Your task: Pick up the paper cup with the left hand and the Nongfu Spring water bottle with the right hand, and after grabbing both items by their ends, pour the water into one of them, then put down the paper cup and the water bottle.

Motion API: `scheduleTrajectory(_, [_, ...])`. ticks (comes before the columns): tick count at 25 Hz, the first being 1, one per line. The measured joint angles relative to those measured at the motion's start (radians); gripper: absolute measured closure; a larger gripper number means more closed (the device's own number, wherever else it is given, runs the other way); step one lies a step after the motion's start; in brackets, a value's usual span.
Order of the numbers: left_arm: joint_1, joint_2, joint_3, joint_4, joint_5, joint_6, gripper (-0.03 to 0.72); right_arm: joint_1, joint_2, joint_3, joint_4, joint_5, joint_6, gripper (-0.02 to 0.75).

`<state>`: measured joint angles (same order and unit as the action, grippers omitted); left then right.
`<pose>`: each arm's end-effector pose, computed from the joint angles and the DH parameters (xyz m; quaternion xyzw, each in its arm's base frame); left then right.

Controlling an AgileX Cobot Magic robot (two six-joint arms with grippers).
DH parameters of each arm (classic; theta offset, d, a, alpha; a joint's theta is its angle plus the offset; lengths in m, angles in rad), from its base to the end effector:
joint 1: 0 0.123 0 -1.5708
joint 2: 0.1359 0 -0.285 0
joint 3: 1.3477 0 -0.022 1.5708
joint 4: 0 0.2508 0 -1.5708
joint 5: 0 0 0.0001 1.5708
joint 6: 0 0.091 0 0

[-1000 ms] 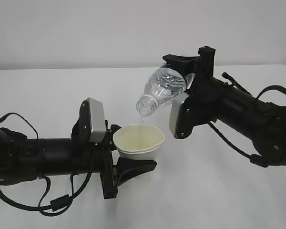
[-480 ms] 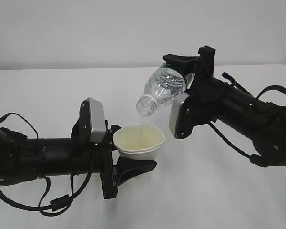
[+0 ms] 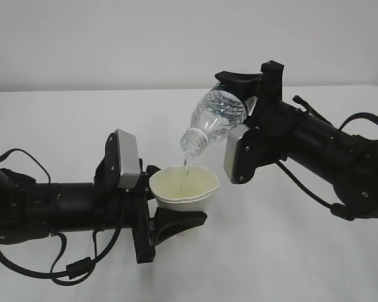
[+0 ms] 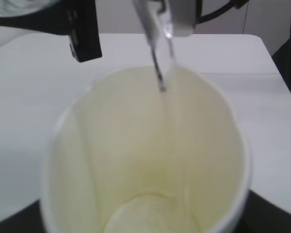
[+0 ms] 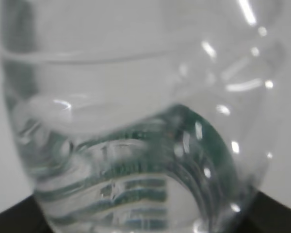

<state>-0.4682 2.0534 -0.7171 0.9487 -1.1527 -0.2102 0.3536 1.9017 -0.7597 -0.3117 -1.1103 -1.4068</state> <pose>0.2578 -0.2061 0.1044 0.4991 0.5994 -0.3728 0.5026 0.3278 0.1476 0.1732 -0.6179 0.3180 -0.3214 0.6433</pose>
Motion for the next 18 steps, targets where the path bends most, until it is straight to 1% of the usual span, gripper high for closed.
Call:
scheduleTrajectory(11, [0.0,0.0,0.0,0.0,0.0,0.0,0.268,0.0,0.0,0.0,0.019,0.0,-0.002,0.264])
scheduleTrajectory(18, [0.0,0.0,0.0,0.022,0.0,0.0,0.268,0.0,0.0,0.0,0.039,0.0,-0.004,0.264])
